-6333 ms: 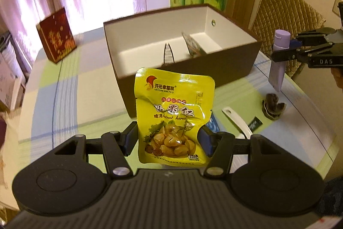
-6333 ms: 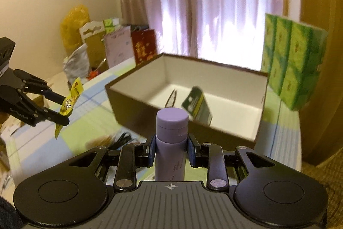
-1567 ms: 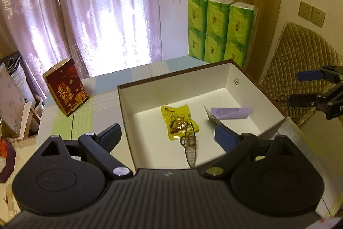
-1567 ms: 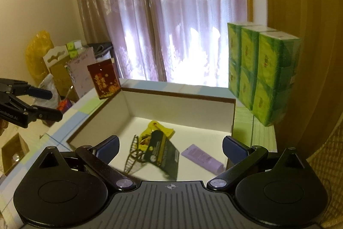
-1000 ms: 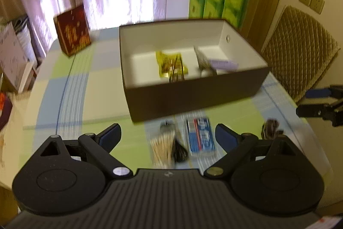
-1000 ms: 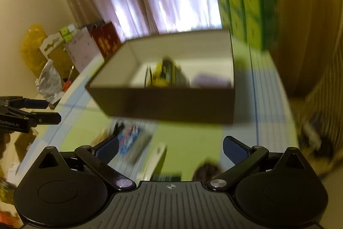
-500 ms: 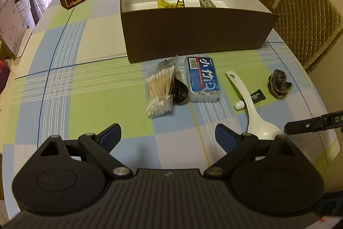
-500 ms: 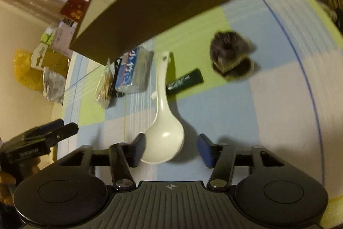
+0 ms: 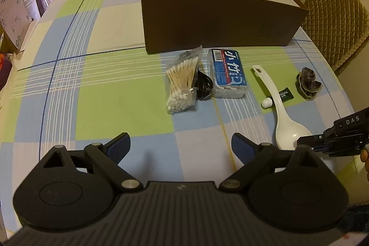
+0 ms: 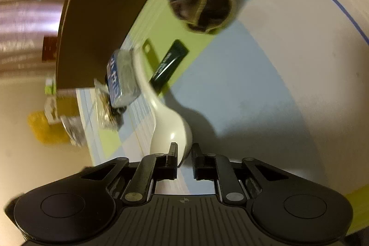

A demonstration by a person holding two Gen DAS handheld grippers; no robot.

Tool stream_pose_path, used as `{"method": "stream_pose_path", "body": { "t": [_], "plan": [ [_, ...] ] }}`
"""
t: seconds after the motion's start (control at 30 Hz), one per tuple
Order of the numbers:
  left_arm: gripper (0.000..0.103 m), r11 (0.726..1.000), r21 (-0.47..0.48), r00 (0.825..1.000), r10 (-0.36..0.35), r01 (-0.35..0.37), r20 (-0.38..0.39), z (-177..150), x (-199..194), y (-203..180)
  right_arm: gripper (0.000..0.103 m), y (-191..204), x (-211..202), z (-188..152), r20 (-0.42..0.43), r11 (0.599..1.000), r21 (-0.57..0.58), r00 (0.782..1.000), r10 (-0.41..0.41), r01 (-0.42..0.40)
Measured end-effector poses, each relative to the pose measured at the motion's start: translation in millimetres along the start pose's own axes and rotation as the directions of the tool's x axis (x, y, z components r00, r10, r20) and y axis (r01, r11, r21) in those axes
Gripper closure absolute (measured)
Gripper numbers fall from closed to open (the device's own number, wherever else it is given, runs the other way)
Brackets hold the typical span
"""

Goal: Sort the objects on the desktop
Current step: 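Lower the right tool onto the white spoon bowl and close on it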

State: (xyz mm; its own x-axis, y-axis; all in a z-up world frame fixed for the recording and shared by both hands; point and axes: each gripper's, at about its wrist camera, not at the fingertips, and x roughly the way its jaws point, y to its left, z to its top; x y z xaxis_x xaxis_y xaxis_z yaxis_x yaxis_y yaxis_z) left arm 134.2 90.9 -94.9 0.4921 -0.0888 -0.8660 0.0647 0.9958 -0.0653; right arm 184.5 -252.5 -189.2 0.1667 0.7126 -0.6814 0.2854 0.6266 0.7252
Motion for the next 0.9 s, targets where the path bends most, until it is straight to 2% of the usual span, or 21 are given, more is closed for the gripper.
{"method": "stream_pose_path", "body": {
  "t": [0.23,0.43,0.6,0.77,0.83,0.9],
  "plan": [
    [0.011,0.999,0.033,1.000,-0.002,0.002,0.001,4.7,8.2,4.0,0.102,-10.9,-13.8,-0.4,0.043,0.993,0.089,0.996,0.079,-0.082],
    [0.014,0.987,0.157,0.999,0.014,-0.021,0.045,18.0,24.8,0.4,0.102,-12.2,-31.7,0.5,0.096,0.982,0.128,0.987,0.125,-0.137],
    [0.022,0.954,0.296,0.998,0.037,-0.051,0.054,24.7,50.9,-8.2,0.102,-7.7,-43.7,1.8,0.150,0.976,0.143,0.978,0.143,-0.165],
    [0.033,0.948,0.317,1.000,0.013,-0.018,0.017,29.9,70.3,-5.0,0.102,-4.2,-53.9,4.5,0.207,0.970,0.162,0.967,0.149,-0.184],
    [0.035,0.946,0.324,1.000,0.003,-0.009,0.018,33.0,74.8,-4.6,0.102,-5.9,-59.3,7.2,0.226,0.967,0.169,0.963,0.149,-0.189],
    [0.043,0.944,0.331,1.000,-0.006,-0.002,0.021,35.9,78.1,-5.4,0.102,-7.3,-63.9,9.6,0.241,0.966,0.172,0.959,0.147,-0.192]
  ]
}}
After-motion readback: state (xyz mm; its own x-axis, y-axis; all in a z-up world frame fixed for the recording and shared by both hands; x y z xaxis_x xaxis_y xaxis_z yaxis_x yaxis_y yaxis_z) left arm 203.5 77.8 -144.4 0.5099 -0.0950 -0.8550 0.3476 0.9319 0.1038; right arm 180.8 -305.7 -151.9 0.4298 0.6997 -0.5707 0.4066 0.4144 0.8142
